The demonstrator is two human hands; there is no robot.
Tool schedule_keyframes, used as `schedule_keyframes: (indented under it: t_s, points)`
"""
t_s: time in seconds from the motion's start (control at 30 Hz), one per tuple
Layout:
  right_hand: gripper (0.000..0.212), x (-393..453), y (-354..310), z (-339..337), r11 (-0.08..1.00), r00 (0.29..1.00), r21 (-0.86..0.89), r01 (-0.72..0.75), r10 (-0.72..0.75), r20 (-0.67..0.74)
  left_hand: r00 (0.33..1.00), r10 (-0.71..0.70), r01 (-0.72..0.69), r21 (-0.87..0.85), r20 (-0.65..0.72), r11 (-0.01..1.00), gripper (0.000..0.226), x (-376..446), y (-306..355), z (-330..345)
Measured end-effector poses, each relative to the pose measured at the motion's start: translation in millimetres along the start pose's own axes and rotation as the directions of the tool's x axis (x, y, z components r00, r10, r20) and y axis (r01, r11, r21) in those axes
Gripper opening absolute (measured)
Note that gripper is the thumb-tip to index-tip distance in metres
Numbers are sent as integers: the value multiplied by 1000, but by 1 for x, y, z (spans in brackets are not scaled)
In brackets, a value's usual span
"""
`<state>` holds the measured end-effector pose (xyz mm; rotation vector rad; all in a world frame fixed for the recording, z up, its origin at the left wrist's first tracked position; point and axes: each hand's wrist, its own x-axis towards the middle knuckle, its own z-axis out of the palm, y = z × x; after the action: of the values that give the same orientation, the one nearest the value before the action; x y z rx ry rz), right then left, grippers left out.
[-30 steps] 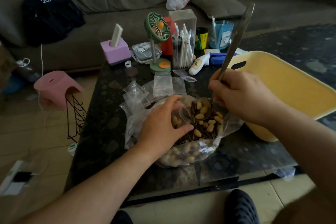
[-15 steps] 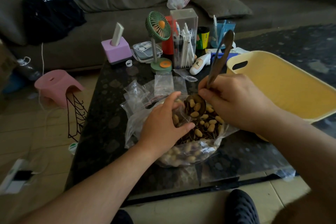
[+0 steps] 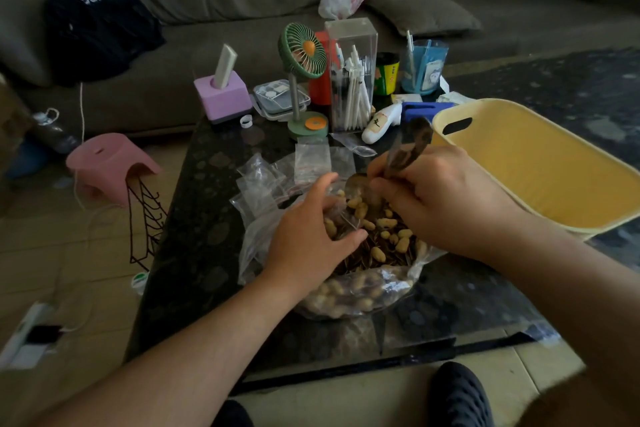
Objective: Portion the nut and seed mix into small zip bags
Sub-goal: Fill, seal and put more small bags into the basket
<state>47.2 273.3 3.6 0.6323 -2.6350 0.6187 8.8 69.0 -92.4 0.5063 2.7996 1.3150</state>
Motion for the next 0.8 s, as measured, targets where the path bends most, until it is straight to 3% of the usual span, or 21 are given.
schedule_keyframes:
  t_s: [0.3,0.5,0.63,0.8]
  points:
    - [21,-1,8,0,1000,997,11,-3,4,-82,998,-5,3,-36,-63,999,87,1,-1,-5]
    - [16,-4,10,1,992,990,85,-94,102,-99,998,-19,15,-65,-59,998,82,2,0,-15]
    - [17,-10,12,6,984,983,122,-131,144,-110,999,-41,37,-123,-32,992,63,7,-4,-33]
    - [27,-19,18,28,998,987,51,30,-37,158,1000,-30,30,-221,3,975,11,9,-8,-48]
